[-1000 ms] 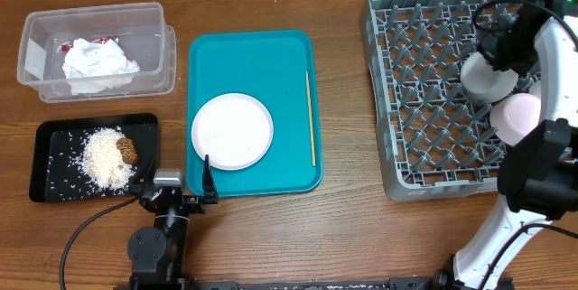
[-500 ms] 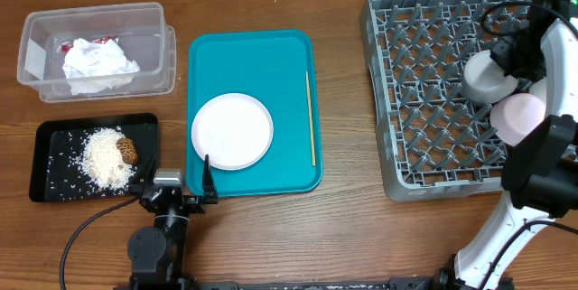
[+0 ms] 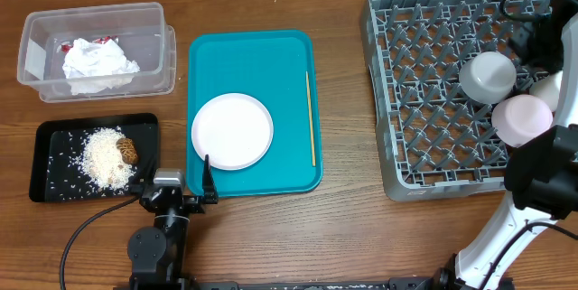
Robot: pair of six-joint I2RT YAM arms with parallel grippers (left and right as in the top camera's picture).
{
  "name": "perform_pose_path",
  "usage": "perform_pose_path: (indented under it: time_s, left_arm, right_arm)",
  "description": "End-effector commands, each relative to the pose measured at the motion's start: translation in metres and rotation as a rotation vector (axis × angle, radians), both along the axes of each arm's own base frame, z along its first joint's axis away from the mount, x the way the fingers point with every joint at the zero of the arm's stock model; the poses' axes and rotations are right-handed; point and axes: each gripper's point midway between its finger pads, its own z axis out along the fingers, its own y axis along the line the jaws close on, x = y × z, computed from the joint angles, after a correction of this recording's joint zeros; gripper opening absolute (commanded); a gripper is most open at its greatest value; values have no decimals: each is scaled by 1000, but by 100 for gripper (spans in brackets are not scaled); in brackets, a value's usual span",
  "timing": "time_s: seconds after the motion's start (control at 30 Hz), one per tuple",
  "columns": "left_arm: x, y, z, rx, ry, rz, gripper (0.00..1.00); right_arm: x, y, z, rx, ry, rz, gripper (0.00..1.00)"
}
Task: Sort waste into correct bins and load items into the dishwasher
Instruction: 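Move the right gripper to the wooden chopstick on the teal tray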
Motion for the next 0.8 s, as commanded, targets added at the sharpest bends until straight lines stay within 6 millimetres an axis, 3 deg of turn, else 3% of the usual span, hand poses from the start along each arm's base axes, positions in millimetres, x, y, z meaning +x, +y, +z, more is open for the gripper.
perform_pose_path:
  time_s: [0.0,0.1,0.2,0.27,0.33,0.5,0.7,0.77]
  left_arm:
    - [0,3,0,-5,-9,17,100]
    - [0,3,0,-5,-9,17,100]
    - [0,3,0,-5,-9,17,100]
    - [0,3,0,-5,-9,17,100]
    - [0,3,0,-5,-9,17,100]
    - [0,3,0,-5,-9,17,100]
    - [0,3,0,-5,-9,17,100]
    - [0,3,0,-5,-9,17,100]
  right_arm:
    - [18,86,75,198,-261,316,4]
    - [15,170,112,367,-410,682,11]
    - [6,225,115,398,-394,818,49]
    - [0,255,105,379,-345,880,78]
    - [-6,288,90,348,-284,931,100]
    - [-13,330,37,171,-105,823,100]
    - [-35,397,-31,104,31,942,99]
    - [-39,407,-51,76,62,924,90]
